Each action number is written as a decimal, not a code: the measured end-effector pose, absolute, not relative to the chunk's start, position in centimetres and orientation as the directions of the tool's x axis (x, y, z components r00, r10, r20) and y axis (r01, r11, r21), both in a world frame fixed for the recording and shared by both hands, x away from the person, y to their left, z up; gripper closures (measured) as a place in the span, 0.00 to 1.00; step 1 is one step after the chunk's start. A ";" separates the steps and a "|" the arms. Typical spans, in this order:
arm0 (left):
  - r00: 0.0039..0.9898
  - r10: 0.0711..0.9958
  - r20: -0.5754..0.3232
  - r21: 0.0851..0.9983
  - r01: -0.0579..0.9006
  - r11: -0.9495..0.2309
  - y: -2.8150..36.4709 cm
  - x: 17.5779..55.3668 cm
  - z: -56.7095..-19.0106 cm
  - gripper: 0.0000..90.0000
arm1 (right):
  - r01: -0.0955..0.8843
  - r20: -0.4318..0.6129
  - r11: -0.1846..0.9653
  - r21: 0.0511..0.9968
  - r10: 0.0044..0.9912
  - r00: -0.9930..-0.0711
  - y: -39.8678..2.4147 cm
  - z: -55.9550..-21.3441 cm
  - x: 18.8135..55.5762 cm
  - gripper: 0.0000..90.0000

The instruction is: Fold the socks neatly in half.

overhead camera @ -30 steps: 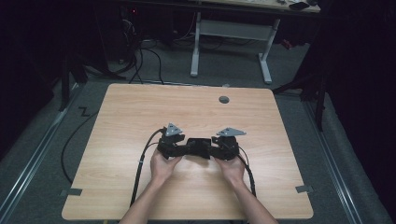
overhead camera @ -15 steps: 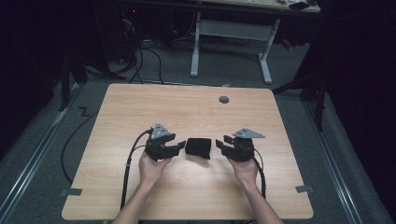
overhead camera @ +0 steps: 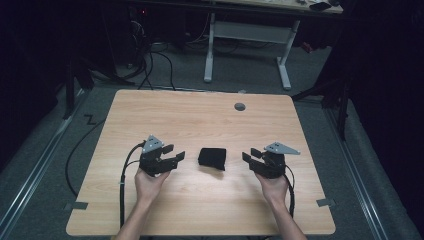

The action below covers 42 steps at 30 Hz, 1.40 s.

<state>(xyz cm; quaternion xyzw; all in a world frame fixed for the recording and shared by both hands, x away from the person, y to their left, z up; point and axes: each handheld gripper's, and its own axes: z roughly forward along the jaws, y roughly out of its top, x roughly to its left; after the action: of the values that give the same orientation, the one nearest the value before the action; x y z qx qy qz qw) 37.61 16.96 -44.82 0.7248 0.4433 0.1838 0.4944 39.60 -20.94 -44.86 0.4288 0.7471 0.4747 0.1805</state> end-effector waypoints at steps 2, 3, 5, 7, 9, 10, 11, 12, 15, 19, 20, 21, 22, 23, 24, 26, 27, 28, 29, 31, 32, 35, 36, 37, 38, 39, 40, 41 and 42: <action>0.532 0.828 -0.177 0.877 0.468 -0.113 17.4 37.5 -44.9 0.48 | 0.471 0.138 0.180 0.864 0.814 -0.564 -21.2 -45.0 39.5 0.62; 0.531 0.829 -0.178 0.877 0.468 -0.111 17.6 37.4 -45.0 0.48 | 0.472 0.143 0.174 0.865 0.815 -0.562 -21.4 -45.1 39.5 0.62; 0.527 0.831 -0.178 0.876 0.469 -0.110 17.9 37.3 -45.1 0.48 | 0.473 0.149 0.165 0.866 0.817 -0.557 -21.7 -45.2 39.3 0.62; 0.524 0.834 -0.175 0.877 0.468 -0.110 18.2 37.2 -45.1 0.48 | 0.474 0.149 0.163 0.865 0.820 -0.553 -22.0 -45.2 39.2 0.62; 0.518 0.837 -0.177 0.877 0.468 -0.104 18.6 37.0 -45.2 0.47 | 0.475 0.150 0.159 0.865 0.822 -0.549 -22.3 -45.3 39.1 0.62; 0.512 0.840 -0.179 0.877 0.471 -0.100 18.8 36.9 -45.3 0.47 | 0.476 0.147 0.163 0.864 0.823 -0.548 -22.4 -45.4 39.1 0.62; 0.510 0.841 -0.180 0.876 0.472 -0.099 19.0 36.9 -45.4 0.47 | 0.478 0.147 0.162 0.863 0.825 -0.546 -22.5 -45.4 39.0 0.62; 0.505 0.844 -0.180 0.875 0.474 -0.097 19.2 36.9 -45.5 0.47 | 0.480 0.147 0.162 0.862 0.826 -0.544 -22.6 -45.5 39.0 0.62; 0.494 0.850 -0.184 0.867 0.488 -0.096 19.7 36.8 -45.9 0.47 | 0.486 0.152 0.155 0.860 0.831 -0.535 -23.2 -45.7 38.9 0.62; 0.481 0.858 -0.178 0.865 0.493 -0.097 20.2 36.6 -46.3 0.47 | 0.494 0.154 0.153 0.856 0.836 -0.526 -23.7 -46.0 38.8 0.62; 0.476 0.861 -0.177 0.862 0.498 -0.097 20.4 36.6 -46.5 0.47 | 0.493 0.151 0.153 0.856 0.839 -0.523 -23.8 -46.0 38.8 0.62; 0.472 0.863 -0.180 0.860 0.502 -0.095 20.5 36.5 -46.6 0.47 | 0.497 0.152 0.152 0.855 0.841 -0.519 -23.9 -46.1 38.7 0.62; 0.471 0.863 -0.183 0.858 0.505 -0.093 20.6 36.5 -46.7 0.47 | 0.497 0.154 0.149 0.855 0.842 -0.518 -24.1 -46.2 38.7 0.62; 0.466 0.867 -0.179 0.856 0.508 -0.097 20.7 36.6 -46.8 0.47 | 0.498 0.160 0.143 0.855 0.842 -0.515 -24.3 -46.2 38.7 0.62; 0.463 0.869 -0.177 0.852 0.514 -0.101 20.8 36.7 -46.9 0.46 | 0.503 0.162 0.139 0.853 0.846 -0.508 -24.6 -46.3 38.7 0.62; 0.456 0.873 -0.174 0.841 0.530 -0.109 20.9 36.8 -47.3 0.46 | 0.507 0.162 0.139 0.851 0.848 -0.504 -24.7 -46.3 38.8 0.62; 0.454 0.874 -0.172 0.836 0.537 -0.114 20.9 36.8 -47.5 0.46 | 0.509 0.157 0.142 0.849 0.851 -0.501 -24.9 -46.4 38.8 0.62; 0.451 0.877 -0.166 0.831 0.542 -0.121 20.9 36.9 -47.6 0.46 | 0.509 0.152 0.145 0.848 0.854 -0.497 -25.0 -46.5 38.7 0.62; 0.446 0.880 -0.162 0.831 0.543 -0.122 20.9 36.9 -47.8 0.46 | 0.513 0.158 0.139 0.847 0.856 -0.493 -25.2 -46.6 38.7 0.62; 0.434 0.886 -0.165 0.826 0.552 -0.116 21.1 37.1 -48.1 0.46 | 0.522 0.156 0.141 0.841 0.861 -0.484 -25.4 -47.0 38.8 0.62; 0.427 0.889 -0.168 0.824 0.555 -0.111 21.1 37.2 -48.2 0.46 | 0.530 0.155 0.143 0.836 0.864 -0.478 -25.5 -47.2 38.9 0.62; 0.406 0.899 -0.167 0.818 0.565 -0.103 21.3 37.4 -48.5 0.46 | 0.542 0.152 0.145 0.828 0.872 -0.465 -25.8 -47.6 39.1 0.62; 0.401 0.901 -0.166 0.817 0.567 -0.101 21.3 37.5 -48.7 0.46 | 0.539 0.146 0.149 0.829 0.872 -0.466 -25.9 -47.6 39.2 0.62; 0.396 0.904 -0.162 0.814 0.571 -0.104 21.3 37.6 -48.8 0.46 | 0.539 0.141 0.153 0.828 0.874 -0.465 -25.9 -47.7 39.2 0.62; 0.392 0.906 -0.161 0.812 0.574 -0.104 21.4 37.7 -48.9 0.46 | 0.542 0.138 0.154 0.826 0.877 -0.459 -25.9 -47.8 39.3 0.62; 0.389 0.907 -0.161 0.810 0.577 -0.103 21.4 37.8 -49.0 0.46 | 0.550 0.142 0.151 0.822 0.879 -0.454 -26.0 -48.0 39.4 0.62; 0.382 0.910 -0.159 0.807 0.581 -0.103 21.5 37.9 -49.2 0.46 | 0.554 0.140 0.154 0.818 0.881 -0.452 -26.0 -48.2 39.5 0.62; 0.376 0.913 -0.157 0.804 0.585 -0.103 21.5 38.0 -49.4 0.46 | 0.561 0.136 0.158 0.812 0.885 -0.446 -26.0 -48.4 39.7 0.62; 0.370 0.916 -0.157 0.801 0.590 -0.101 21.5 38.1 -49.5 0.46 | 0.564 0.127 0.165 0.809 0.888 -0.442 -26.1 -48.5 39.8 0.62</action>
<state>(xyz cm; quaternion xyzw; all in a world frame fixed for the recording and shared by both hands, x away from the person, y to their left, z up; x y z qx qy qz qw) 38.13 21.54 -49.52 0.7156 0.5260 0.1957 0.4159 39.78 -26.10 -48.55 0.4915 0.7384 0.4193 0.1933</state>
